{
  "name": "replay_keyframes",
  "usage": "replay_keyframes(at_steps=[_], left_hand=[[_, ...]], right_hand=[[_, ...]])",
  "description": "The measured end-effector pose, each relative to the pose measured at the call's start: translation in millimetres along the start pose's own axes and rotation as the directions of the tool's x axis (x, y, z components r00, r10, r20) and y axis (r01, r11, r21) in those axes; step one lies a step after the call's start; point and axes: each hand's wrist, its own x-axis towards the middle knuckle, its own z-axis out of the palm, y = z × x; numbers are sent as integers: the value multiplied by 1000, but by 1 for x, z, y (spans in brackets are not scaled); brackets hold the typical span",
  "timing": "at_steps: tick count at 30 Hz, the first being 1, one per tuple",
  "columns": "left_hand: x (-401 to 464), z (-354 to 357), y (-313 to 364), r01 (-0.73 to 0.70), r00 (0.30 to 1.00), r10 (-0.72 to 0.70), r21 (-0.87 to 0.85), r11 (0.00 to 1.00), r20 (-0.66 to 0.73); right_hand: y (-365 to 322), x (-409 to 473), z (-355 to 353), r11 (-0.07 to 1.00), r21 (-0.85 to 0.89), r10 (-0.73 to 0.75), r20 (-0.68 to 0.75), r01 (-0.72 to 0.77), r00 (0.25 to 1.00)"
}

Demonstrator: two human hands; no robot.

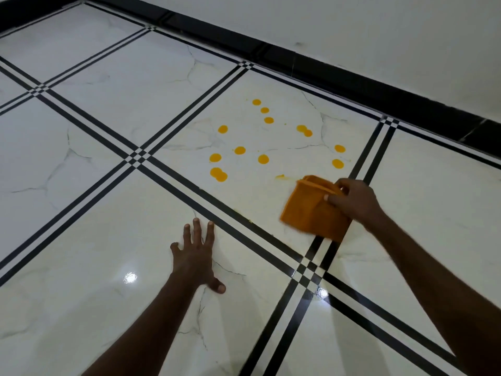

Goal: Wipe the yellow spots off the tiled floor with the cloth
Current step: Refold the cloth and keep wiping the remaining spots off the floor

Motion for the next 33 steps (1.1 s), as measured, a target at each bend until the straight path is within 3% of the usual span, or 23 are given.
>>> replay_keyframes(at_steps=[5,7,9,10,12,15,17,20,23,25,28,33], left_hand=[[7,-23,10,24,1000,-24,8,1000,7],[16,-35,10,38,997,-39,-23,999,-66],[25,-42,10,36,993,-45,-79,996,-113],[28,-43,12,26,992,-37,-95,995,-118],[33,-41,16,14,993,-24,-85,996,-113],[36,-30,22,34,993,-38,-46,998,-107],[36,-28,21,35,992,-34,1,999,-121],[39,-32,15,3,994,0,26,1000,-107],[40,-51,2,-52,999,51,-88,995,-7],[35,-72,-9,-46,994,66,-212,976,87],[26,-103,-34,19,985,26,-254,967,172],[40,-118,-81,90,988,-55,-247,965,144]], right_hand=[[-41,-3,-35,971,-60,-240,-289,232,927],[-55,8,-21,929,-82,-370,-282,362,885],[-63,19,8,896,-64,-443,-148,438,884],[-62,23,25,911,-70,-411,-59,407,910],[-45,30,62,917,-248,-308,53,312,950],[-1,36,109,793,-480,-339,160,374,927],[21,37,121,790,-477,-370,132,386,920],[38,30,121,822,-501,-324,-19,272,946],[47,25,113,862,-482,-231,-106,153,967],[42,23,112,870,-478,-189,-100,120,977],[21,36,112,879,-466,-155,-80,100,985],[-28,88,136,861,-458,-240,14,219,971]])
